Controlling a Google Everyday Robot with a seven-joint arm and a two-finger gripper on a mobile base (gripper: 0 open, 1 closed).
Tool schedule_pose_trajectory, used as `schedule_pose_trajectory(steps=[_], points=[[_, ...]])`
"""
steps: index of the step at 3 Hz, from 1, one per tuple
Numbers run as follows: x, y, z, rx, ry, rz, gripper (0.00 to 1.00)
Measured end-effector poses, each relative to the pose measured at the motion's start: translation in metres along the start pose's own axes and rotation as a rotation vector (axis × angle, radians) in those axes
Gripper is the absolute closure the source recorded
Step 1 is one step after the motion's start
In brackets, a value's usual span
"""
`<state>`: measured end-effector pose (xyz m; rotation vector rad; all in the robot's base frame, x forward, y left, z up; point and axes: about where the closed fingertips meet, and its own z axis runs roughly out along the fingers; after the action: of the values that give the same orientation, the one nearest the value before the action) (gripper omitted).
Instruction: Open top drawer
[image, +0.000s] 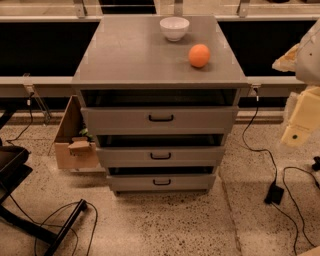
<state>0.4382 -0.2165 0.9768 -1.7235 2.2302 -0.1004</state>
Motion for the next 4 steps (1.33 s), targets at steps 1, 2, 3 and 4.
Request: schedule_pose_trajectory(steps=[1,2,3,4], points=[[0.0,0.001,0.002,0.001,0.008,0.0,0.0],[0.006,0.01,0.036,0.009,0.129,0.0,0.0],[0.016,0.008,0.101,0.007,0.245,-0.047,0.0],[0.021,-0.017,0.159,0.032,0.329,-0.086,0.0]])
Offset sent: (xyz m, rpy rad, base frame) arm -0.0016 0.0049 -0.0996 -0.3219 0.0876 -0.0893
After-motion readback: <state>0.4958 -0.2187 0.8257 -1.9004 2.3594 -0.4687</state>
